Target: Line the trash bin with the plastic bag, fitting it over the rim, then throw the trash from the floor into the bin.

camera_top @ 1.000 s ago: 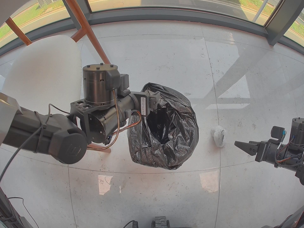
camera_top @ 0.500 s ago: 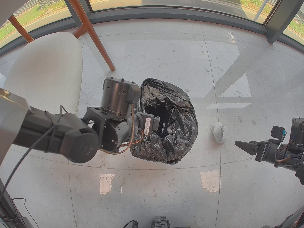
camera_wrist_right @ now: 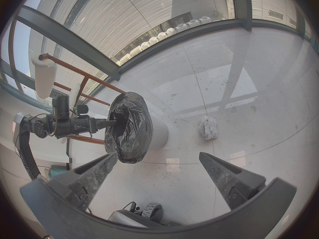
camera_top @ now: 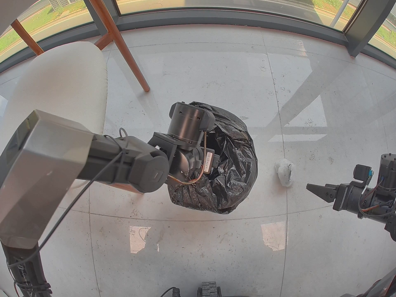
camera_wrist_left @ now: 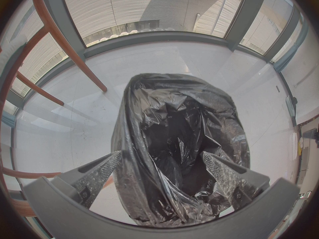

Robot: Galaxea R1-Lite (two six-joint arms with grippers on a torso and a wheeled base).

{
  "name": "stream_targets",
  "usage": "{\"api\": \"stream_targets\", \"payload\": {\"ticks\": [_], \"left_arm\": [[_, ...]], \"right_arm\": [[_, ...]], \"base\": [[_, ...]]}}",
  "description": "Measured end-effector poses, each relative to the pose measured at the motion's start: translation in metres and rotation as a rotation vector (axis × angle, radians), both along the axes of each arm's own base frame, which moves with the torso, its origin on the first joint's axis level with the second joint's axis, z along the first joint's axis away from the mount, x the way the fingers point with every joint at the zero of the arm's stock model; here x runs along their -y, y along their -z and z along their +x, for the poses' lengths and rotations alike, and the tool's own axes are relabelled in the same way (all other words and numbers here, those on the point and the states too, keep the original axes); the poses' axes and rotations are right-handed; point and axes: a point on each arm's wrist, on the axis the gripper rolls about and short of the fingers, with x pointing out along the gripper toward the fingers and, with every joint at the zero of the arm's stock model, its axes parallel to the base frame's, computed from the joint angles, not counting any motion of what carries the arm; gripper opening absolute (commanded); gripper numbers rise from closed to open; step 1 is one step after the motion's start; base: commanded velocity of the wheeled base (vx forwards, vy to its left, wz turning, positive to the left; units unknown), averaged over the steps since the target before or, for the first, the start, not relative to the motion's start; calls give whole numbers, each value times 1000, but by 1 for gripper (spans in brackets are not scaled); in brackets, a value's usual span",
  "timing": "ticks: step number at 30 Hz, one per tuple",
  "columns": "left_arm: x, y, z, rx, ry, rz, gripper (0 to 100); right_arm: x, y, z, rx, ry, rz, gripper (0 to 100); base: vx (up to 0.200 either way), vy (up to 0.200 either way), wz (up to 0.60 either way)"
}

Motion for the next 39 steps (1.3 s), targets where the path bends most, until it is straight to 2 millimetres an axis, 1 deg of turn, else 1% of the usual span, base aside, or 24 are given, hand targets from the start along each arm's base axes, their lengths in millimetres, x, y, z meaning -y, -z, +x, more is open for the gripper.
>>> {"api": "stream_targets", "payload": {"ticks": [8, 9, 13, 19, 23, 28, 32, 34, 37, 39], "left_arm": [[8, 28, 16, -34, -10, 30, 100], [8, 31, 17, -37, -11, 33, 0], [9, 38, 21, -44, -24, 48, 0], [8, 39, 20, -68, -39, 89, 0], [2, 29, 14, -102, -49, 125, 0], [-26, 1, 14, -108, -111, 154, 0], [-52, -15, 19, -87, -166, 165, 0], [-62, -17, 18, -92, -186, 173, 0], [-74, -11, 16, -117, -209, 191, 0], [-79, -7, 15, -124, -219, 196, 0]], "right_arm": [[0, 0, 0, -1, -1, 0, 100], [0, 0, 0, -1, -1, 0, 100], [0, 0, 0, 0, -1, 1, 100], [0, 0, 0, -1, -1, 1, 100], [0, 0, 0, -2, -1, 1, 100], [0, 1, -1, -5, -1, 0, 100], [0, 2, -1, -8, -1, 0, 100], [0, 2, -1, -8, -1, 0, 100], [0, 2, -1, -7, -1, 0, 100], [0, 1, -1, -6, -1, 0, 100]], "base": [[0, 0, 0], [0, 0, 0], [0, 0, 0], [0, 0, 0], [0, 0, 0], [0, 0, 0], [0, 0, 0], [0, 0, 0], [0, 0, 0], [0, 0, 0]]}}
